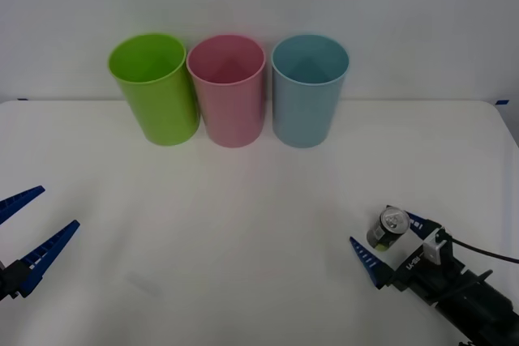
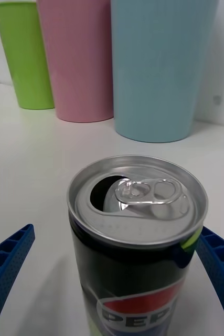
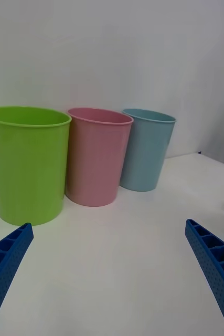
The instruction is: Grasp the object on the table and drop it into the matching bin: aluminum can to the light blue bin, PET bottle to the pink bin.
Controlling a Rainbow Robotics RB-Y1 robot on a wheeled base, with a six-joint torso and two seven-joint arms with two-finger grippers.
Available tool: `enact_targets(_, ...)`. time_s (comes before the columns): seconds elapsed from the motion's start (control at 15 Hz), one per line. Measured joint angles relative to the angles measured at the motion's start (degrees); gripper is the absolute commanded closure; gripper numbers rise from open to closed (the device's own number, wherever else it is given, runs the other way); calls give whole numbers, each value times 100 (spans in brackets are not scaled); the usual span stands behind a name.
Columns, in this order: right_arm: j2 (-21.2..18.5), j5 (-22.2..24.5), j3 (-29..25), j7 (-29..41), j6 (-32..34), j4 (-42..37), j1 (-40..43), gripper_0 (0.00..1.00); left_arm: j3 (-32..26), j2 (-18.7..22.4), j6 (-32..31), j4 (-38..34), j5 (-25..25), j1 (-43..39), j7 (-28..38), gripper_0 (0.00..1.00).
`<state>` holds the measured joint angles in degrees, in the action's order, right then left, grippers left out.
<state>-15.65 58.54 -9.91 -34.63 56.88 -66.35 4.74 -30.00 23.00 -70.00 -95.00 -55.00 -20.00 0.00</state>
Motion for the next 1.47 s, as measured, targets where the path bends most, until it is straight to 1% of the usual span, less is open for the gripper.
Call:
enact_targets(0.33, 0, 0, 20, 0, -36, 4, -8, 0, 0, 0, 0, 0, 0, 0, 0, 0)
enact_targets(0.4, 0, 0, 30, 0, -34, 1, -8, 26, 0, 0, 0, 0, 0, 0, 0, 0)
enact_targets(0.47, 0, 0, 40, 0, -35, 1, -11, 91, 0, 0, 0, 0, 0, 0, 0, 0)
enact_targets(0.53, 0, -4, 42, 0, -28, 0, -16, 100, 0, 0, 0, 0, 0, 0, 0, 0)
enact_targets(1.2, 2, -72, 50, 23, 103, -8, -9, 100, 0, 0, 0, 0, 0, 0, 0, 0)
enact_targets(1.33, 1, -100, 50, 36, 178, -57, -9, 100, 0, 0, 0, 0, 0, 0, 0, 0)
enact_targets(1.47, -2, -112, 50, 97, 215, -274, 39, 100, 0, 0, 0, 0, 0, 0, 0, 0)
